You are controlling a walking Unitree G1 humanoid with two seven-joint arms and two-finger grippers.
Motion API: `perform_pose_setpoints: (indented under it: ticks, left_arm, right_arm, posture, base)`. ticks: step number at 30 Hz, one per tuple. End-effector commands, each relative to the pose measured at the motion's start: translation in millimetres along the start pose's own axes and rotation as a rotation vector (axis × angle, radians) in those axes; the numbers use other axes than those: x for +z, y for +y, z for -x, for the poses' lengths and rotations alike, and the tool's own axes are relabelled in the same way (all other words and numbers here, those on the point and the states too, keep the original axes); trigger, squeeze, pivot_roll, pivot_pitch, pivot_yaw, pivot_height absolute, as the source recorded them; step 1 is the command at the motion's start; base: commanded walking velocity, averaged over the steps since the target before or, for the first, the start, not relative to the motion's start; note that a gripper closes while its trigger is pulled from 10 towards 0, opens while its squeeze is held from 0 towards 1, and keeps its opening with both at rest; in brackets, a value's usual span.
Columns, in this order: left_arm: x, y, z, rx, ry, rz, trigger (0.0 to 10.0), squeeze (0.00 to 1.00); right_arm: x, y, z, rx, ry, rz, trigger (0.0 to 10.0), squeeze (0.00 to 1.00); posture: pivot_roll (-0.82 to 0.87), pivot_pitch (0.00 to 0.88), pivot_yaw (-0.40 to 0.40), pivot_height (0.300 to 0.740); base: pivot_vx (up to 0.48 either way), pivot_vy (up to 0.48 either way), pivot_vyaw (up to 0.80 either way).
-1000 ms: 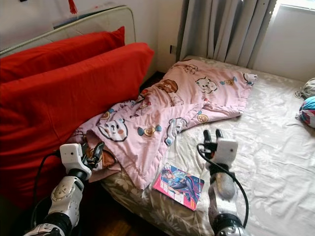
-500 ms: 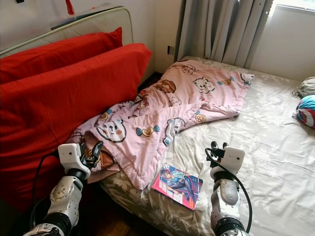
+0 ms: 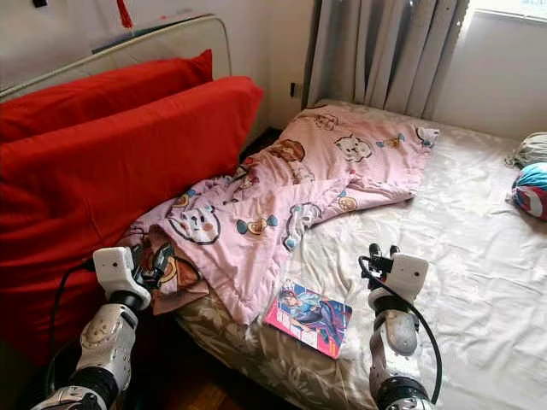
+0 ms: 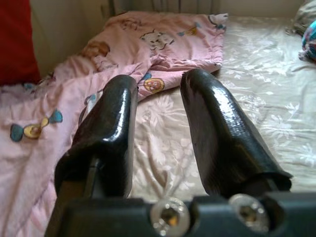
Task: Clean up the room
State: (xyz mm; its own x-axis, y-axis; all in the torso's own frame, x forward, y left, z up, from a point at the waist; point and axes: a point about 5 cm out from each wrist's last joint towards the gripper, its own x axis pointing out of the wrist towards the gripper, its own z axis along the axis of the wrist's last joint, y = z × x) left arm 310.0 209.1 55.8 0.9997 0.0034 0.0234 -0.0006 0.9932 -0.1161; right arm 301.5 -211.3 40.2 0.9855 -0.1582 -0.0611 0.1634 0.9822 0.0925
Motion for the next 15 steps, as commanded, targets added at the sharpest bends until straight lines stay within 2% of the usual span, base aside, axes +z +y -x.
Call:
perform_pose_setpoints:
  ticks: [1,6,15]
  left_arm:
    - [1.8,-0.7,-4.3,-0.009,0.018,-0.013,10.0,0.00]
    - [4.2,-1.9,-6.3,0.004,0.004,0.001,10.0,0.00]
    - [10.9,-3.8,-12.6,0.007,-0.013,0.009,10.0,0.00]
  right_arm:
    - [2.3,1.4,-3.5,0.006,0.008,0.005,10.0,0.00]
    - [4.0,1.0,-3.7,0.009,-0.006,-0.003,10.0,0.00]
    - [6.6,1.1,-6.5,0.016,-0.004,0.010,10.0,0.00]
  posture:
    - [0.00,0.000,-0.010,0.670]
    - [0.00,0.000,-0.013,0.647]
    - [0.00,0.000,-0.020,0.647]
  base:
    - [0.000,0.000,0.00]
    - [0.000,0.000,0.00]
    - [0.000,0.000,0.00]
